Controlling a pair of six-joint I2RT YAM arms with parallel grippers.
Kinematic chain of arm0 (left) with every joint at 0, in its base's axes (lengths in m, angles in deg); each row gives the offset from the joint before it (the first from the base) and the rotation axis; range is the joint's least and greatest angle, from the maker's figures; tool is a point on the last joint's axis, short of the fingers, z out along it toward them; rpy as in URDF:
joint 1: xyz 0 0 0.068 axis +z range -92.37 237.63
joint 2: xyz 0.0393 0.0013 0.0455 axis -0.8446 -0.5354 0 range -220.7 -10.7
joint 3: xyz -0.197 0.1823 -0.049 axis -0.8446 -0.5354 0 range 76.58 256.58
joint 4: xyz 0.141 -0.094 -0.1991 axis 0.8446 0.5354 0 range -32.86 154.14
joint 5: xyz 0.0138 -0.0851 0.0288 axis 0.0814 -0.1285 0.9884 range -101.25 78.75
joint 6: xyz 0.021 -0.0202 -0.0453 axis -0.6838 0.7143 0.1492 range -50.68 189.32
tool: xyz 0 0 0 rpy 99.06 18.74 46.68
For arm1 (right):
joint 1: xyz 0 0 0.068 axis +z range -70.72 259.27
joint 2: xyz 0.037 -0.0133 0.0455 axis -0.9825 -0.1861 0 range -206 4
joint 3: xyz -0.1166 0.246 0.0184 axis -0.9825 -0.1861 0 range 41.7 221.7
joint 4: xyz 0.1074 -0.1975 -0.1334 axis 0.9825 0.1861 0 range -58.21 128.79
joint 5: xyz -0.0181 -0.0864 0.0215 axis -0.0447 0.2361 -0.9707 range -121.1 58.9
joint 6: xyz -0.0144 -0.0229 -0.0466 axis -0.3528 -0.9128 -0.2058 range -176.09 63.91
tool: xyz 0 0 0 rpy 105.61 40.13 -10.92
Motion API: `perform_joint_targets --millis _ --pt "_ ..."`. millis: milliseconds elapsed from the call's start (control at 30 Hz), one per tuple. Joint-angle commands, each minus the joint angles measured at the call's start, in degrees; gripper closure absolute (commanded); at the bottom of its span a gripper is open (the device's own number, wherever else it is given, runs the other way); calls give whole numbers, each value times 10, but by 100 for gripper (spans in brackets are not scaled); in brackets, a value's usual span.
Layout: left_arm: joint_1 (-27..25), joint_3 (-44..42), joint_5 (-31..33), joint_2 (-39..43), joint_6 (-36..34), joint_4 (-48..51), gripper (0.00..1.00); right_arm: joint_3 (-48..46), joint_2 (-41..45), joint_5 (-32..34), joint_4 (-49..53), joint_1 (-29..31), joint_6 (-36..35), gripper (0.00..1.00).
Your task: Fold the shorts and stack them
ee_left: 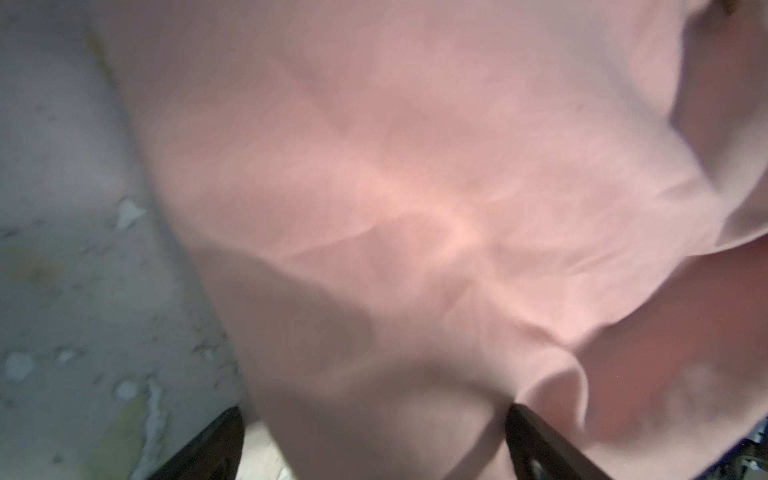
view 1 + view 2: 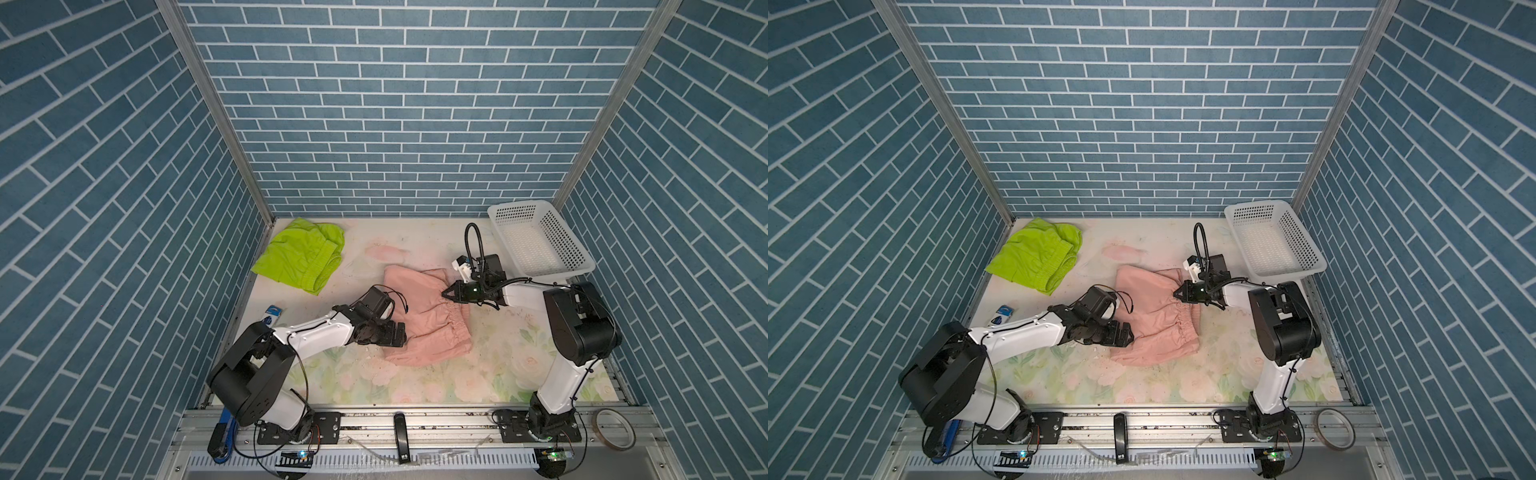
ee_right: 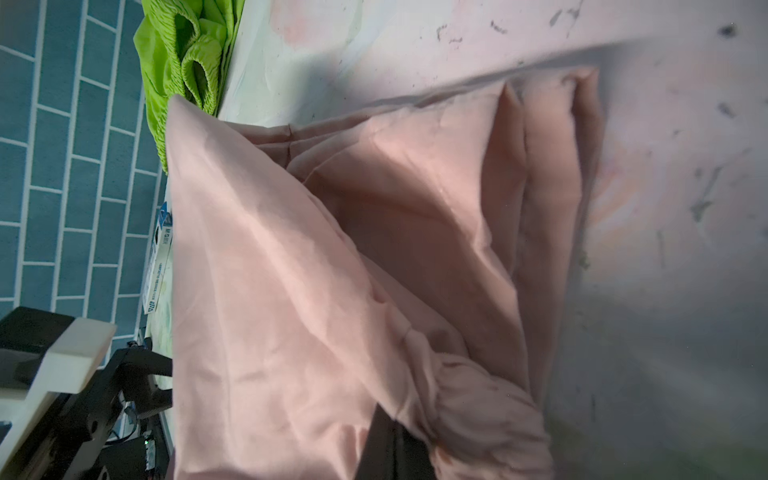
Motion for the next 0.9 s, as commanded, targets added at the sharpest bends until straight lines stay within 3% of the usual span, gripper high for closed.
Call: perform_joint_targets --millis 0,167,333,433,533,700,867 --pt "-3 36 50 45 -9 92 0 3 78 36 51 -1 -26 76" --pt "12 51 76 90 -14 71 0 -18 161 32 86 11 -20 58" --pt "64 47 44 57 -36 4 0 -50 205 104 167 75 -29 55" --pt "66 61 47 33 -71 3 0 -90 218 136 168 94 19 55" --pt "89 88 107 31 -108 59 0 -137 227 169 160 94 46 55" --pt "221 150 126 47 -143 99 0 -149 221 243 221 96 42 54" --pt "276 217 260 13 -214 81 0 -131 256 298 276 96 35 55"
